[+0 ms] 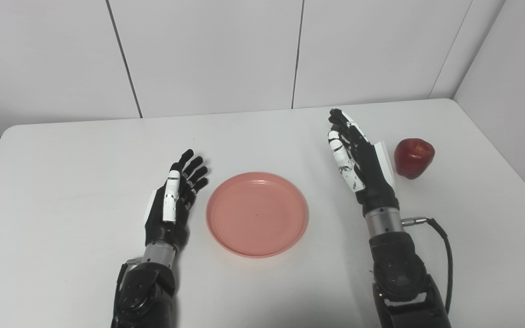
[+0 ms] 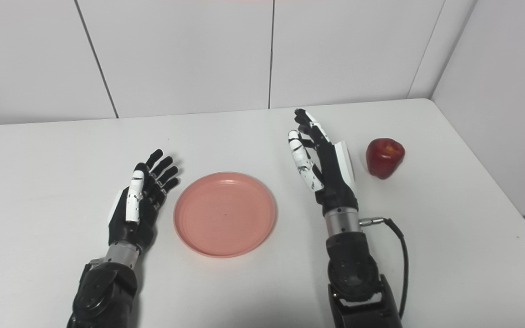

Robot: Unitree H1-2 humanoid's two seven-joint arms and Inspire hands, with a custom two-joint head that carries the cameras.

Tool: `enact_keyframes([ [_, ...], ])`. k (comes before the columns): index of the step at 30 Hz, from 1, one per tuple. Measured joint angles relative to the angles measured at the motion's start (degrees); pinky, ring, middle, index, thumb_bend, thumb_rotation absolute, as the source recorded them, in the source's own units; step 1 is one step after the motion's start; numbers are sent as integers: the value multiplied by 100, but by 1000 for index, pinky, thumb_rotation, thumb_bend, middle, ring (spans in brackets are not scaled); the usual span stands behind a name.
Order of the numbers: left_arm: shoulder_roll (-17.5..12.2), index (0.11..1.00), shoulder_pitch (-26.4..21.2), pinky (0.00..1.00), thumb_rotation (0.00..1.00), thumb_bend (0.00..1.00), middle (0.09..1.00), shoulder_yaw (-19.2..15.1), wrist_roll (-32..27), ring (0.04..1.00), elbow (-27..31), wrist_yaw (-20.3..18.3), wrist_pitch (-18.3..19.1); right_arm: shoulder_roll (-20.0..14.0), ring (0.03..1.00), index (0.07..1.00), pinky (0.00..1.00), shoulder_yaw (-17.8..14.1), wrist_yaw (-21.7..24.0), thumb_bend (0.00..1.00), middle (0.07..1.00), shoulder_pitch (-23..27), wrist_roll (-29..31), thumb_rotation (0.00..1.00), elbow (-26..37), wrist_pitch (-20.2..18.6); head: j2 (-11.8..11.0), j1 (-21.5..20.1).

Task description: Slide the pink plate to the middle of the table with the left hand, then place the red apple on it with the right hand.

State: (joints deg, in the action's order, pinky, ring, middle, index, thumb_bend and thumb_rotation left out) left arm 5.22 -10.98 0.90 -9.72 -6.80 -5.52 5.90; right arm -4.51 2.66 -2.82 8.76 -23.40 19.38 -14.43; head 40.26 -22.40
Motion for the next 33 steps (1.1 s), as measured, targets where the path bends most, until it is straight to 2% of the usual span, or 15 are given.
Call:
enact_keyframes([
  [3,-5,874,-1,877,1000,395,885,-52,-54,872,-2,-21,0,-171,841,856,766,-6,99,565,855,56,-297,827,184,-268,-26,-97],
  [4,-13,873,-4,878,1000,396,884,-91,-105,872,-12,-41,0,-214,837,857,770,-21,123,617,851,73,-372,772,254,-320,-27,-97],
  [5,-22,872,-15,878,1000,396,883,-117,-129,872,-24,-58,0,-244,836,857,772,-42,163,630,850,92,-459,759,329,-384,-35,-141],
  [6,-30,874,-28,881,1000,394,886,-142,-138,874,-39,-64,0,-265,830,864,765,-68,183,677,849,118,-539,692,421,-473,-44,-150],
  [7,-37,875,-46,883,1000,393,886,-176,-191,875,-61,-85,0,-285,827,866,763,-98,200,692,848,158,-610,670,511,-575,-70,-202],
  [10,-49,876,-72,876,1000,391,883,-224,-253,870,-110,-130,0,-368,823,876,746,-213,245,785,855,286,-748,481,682,-757,-123,-351],
  [13,-88,875,-119,875,1000,391,880,-248,-256,869,-192,-215,-20,-493,834,880,764,-387,281,837,859,428,-779,441,775,-861,-167,-457],
  [18,-150,870,-190,877,1000,390,878,-300,-370,866,-320,-295,-103,-801,865,904,795,-559,321,897,881,529,-996,411,778,-935,-211,-572],
  [23,-211,876,-253,885,1000,386,887,-367,-507,873,-464,-401,-198,-979,882,928,810,-712,411,993,896,576,-1030,461,779,-984,-255,-669],
  [28,-248,871,-291,874,1000,381,881,-417,-624,867,-558,-478,-244,-1197,900,946,805,-916,413,1000,916,575,-1174,502,737,-985,-316,-809],
  [33,-273,873,-358,877,1000,380,883,-441,-627,868,-674,-489,-284,-1287,896,960,789,-1032,413,1000,927,542,-1351,492,630,-1041,-343,-844],
])
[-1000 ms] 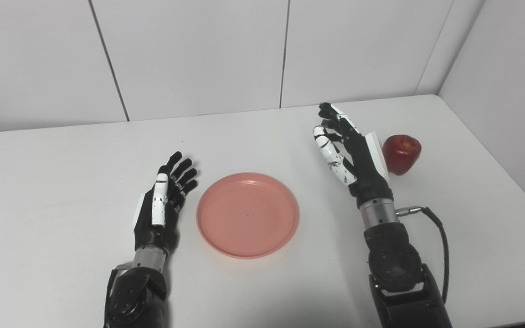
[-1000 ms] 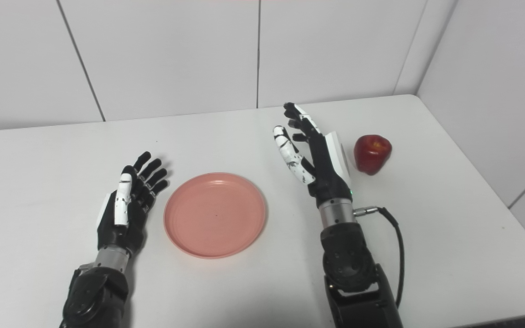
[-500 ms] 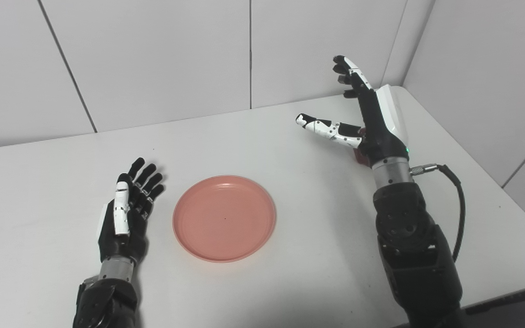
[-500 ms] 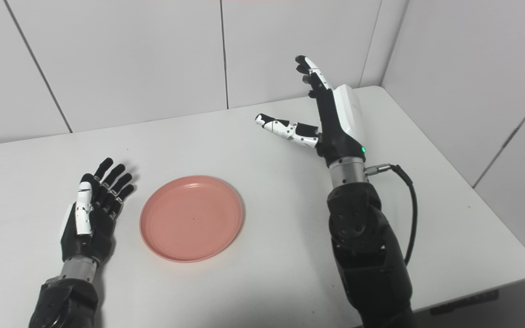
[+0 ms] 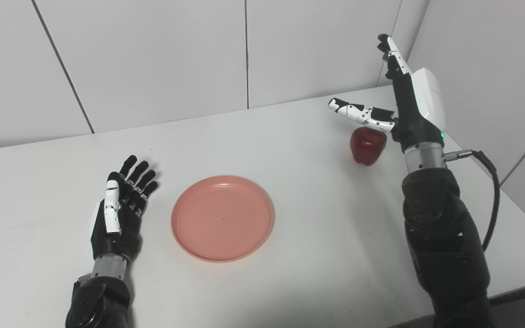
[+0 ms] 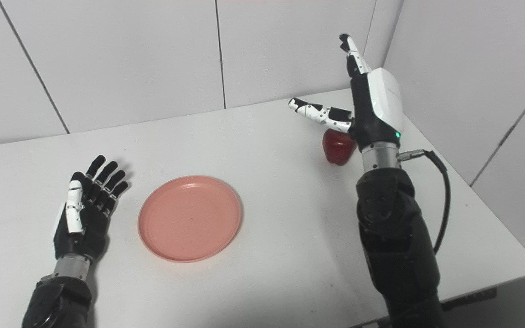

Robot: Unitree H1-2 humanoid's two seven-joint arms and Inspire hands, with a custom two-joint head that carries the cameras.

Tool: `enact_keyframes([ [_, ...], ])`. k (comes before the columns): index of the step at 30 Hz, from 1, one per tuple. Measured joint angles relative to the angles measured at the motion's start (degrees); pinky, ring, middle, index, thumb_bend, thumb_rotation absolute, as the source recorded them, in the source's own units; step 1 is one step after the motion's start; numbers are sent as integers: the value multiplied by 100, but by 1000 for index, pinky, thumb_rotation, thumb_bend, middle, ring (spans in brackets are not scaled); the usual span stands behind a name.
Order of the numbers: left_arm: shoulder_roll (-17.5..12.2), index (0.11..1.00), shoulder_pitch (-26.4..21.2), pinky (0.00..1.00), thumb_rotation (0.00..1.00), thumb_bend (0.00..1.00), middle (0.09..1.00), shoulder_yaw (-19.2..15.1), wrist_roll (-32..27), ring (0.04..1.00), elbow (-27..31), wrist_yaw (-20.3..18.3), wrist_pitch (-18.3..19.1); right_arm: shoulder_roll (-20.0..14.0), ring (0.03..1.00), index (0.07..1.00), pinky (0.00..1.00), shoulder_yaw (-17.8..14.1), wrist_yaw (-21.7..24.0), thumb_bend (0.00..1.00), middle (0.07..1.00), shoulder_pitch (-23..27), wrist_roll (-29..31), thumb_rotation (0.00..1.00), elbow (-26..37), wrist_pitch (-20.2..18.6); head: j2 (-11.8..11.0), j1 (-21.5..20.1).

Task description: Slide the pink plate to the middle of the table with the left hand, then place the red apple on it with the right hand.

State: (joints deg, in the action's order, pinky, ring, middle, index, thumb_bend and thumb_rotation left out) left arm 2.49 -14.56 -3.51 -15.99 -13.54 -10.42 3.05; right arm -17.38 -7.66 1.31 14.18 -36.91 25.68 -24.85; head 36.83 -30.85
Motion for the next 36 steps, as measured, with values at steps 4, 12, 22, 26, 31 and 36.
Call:
enact_keyframes([
  [4,-5,875,-60,868,1000,381,882,-44,-53,862,-92,-17,-14,-70,902,968,796,-168,30,1000,937,-51,5,503,-160,-111,0,-26],
  [12,-25,871,-79,858,1000,384,877,-83,-56,856,-126,-20,-27,-176,921,970,813,-433,41,1000,957,-243,54,513,-757,-212,0,-79],
  [22,-38,869,-81,861,1000,381,873,-89,-110,858,-134,-21,-29,-347,890,973,780,-461,-22,1000,928,-266,292,537,-1491,-207,26,-35],
  [26,-39,866,-77,858,1000,384,871,-83,-112,854,-122,-18,-27,-404,899,967,794,-436,-95,1000,936,-296,388,545,-1737,-204,44,0],
  [31,-45,866,-57,860,1000,388,869,-80,-113,855,-88,-16,-10,-432,923,975,821,-397,-235,1000,952,-283,524,514,-1921,-157,53,26],
  [36,-44,862,6,862,1000,387,869,-79,-114,855,34,-11,24,-435,910,984,780,-276,-235,1000,950,-276,619,533,-2081,-163,88,70],
])
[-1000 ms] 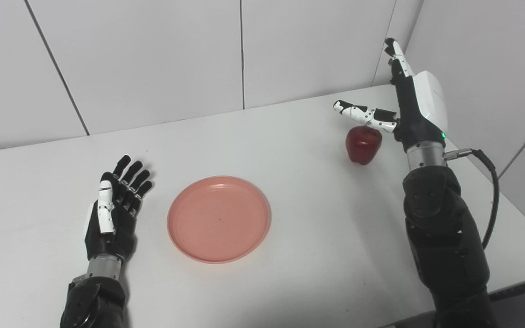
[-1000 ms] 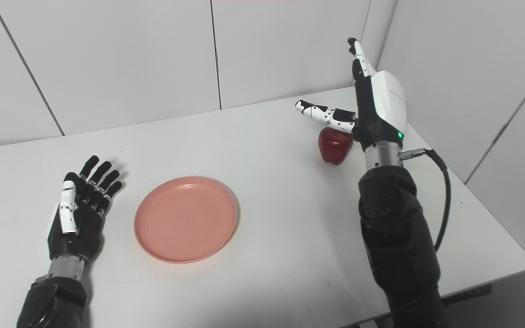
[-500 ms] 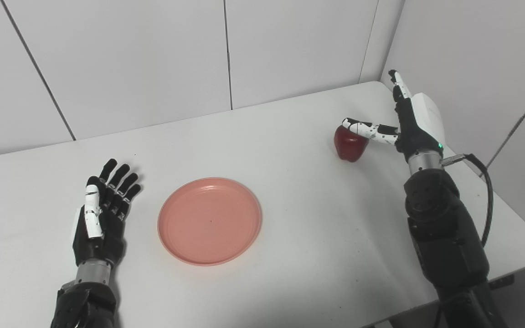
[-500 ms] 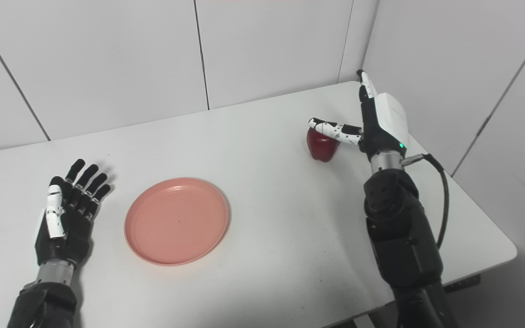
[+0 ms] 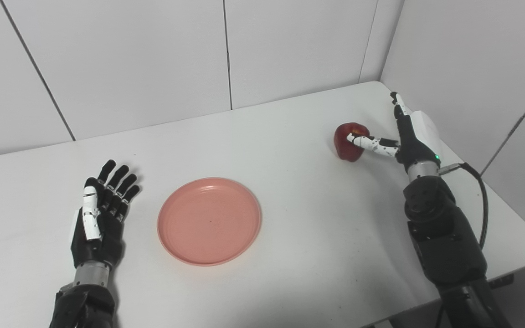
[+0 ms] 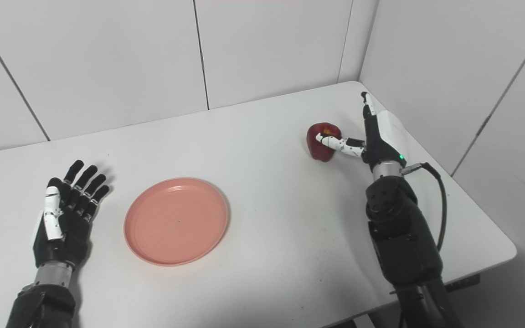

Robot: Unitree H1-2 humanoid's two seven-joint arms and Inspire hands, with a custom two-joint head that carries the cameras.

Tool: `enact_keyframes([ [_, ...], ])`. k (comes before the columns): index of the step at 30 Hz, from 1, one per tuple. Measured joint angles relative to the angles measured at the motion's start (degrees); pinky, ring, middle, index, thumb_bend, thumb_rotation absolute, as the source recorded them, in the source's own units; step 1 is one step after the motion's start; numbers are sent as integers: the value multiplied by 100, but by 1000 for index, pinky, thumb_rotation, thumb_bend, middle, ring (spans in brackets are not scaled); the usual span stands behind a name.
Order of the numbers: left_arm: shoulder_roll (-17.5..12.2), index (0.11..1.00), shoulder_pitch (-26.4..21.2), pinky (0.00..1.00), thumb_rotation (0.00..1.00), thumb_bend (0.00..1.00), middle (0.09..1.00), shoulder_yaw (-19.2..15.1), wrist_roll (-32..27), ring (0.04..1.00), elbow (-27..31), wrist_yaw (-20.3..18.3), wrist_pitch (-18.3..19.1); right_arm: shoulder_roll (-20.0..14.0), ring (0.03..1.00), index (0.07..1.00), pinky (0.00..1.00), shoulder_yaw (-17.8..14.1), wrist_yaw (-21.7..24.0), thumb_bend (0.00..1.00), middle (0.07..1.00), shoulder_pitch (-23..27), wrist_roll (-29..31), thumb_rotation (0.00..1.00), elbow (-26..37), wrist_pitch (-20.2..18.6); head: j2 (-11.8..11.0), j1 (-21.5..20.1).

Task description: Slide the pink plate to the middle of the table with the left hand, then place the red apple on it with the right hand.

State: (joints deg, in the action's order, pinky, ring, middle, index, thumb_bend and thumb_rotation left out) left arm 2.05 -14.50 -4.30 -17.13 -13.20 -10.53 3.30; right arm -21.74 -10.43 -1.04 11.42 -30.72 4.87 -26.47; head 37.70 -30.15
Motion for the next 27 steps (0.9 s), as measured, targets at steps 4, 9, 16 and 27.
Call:
enact_keyframes([
  [4,1,865,32,867,1000,385,870,10,-2,859,44,2,17,-51,902,977,766,129,41,1000,951,67,-3,546,-24,-16,18,9],
  [9,-2,869,60,876,1000,389,879,35,0,866,77,2,21,-72,914,970,792,194,59,1000,955,104,42,527,-49,-20,35,27],
  [16,-5,867,115,872,1000,395,878,50,0,863,161,3,43,-115,918,974,811,353,157,1000,955,123,132,502,-200,-20,53,27],
  [27,-2,864,128,870,1000,398,877,56,3,862,185,19,48,-167,927,978,823,436,187,1000,962,272,229,486,-401,-16,70,35],
])
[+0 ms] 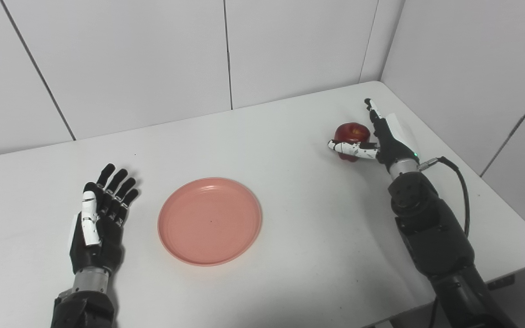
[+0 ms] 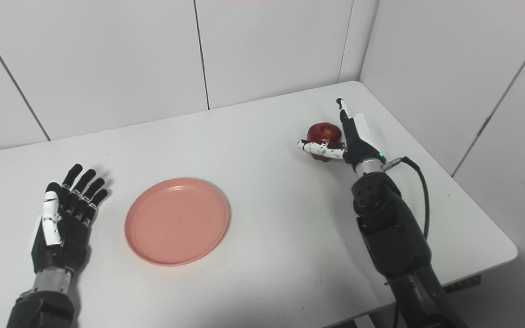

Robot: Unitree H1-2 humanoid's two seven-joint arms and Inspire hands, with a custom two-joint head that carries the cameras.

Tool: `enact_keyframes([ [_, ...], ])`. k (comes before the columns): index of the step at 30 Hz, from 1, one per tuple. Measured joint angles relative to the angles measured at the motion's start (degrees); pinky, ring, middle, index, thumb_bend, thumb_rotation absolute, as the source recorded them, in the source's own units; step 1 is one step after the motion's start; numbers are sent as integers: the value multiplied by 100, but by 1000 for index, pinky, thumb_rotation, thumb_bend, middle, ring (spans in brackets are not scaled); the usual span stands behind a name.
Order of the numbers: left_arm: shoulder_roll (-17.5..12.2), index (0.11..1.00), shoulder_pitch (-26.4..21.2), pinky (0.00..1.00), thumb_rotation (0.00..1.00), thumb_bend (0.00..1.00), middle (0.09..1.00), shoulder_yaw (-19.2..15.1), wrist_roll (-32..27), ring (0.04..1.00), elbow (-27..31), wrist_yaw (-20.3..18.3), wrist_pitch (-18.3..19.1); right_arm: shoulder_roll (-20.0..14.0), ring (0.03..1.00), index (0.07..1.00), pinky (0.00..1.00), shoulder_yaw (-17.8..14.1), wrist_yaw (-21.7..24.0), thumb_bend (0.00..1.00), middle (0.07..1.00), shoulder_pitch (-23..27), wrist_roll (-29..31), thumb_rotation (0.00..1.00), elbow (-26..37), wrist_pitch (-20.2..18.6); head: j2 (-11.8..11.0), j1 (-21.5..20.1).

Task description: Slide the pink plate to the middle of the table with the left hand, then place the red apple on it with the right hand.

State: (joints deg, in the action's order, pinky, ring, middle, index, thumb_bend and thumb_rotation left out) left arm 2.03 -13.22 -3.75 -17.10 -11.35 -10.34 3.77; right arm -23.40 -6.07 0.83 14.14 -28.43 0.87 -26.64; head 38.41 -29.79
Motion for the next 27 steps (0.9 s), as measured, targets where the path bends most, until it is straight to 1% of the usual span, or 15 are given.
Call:
enact_keyframes([
  [11,0,867,18,876,1000,396,876,3,0,864,23,1,12,-70,922,968,822,47,-12,1000,957,64,35,413,-173,11,44,35],
  [16,0,864,28,873,1000,399,873,20,0,862,39,2,12,-113,921,961,829,75,-9,1000,952,75,50,395,-195,10,61,44],
  [21,5,866,35,874,1000,400,873,20,0,863,47,9,13,-169,898,939,802,107,24,1000,929,96,50,391,-198,10,62,62],
  [27,10,862,53,869,1000,400,870,30,14,860,76,29,18,-190,874,907,783,176,29,1000,900,129,51,360,-235,10,79,62],
])
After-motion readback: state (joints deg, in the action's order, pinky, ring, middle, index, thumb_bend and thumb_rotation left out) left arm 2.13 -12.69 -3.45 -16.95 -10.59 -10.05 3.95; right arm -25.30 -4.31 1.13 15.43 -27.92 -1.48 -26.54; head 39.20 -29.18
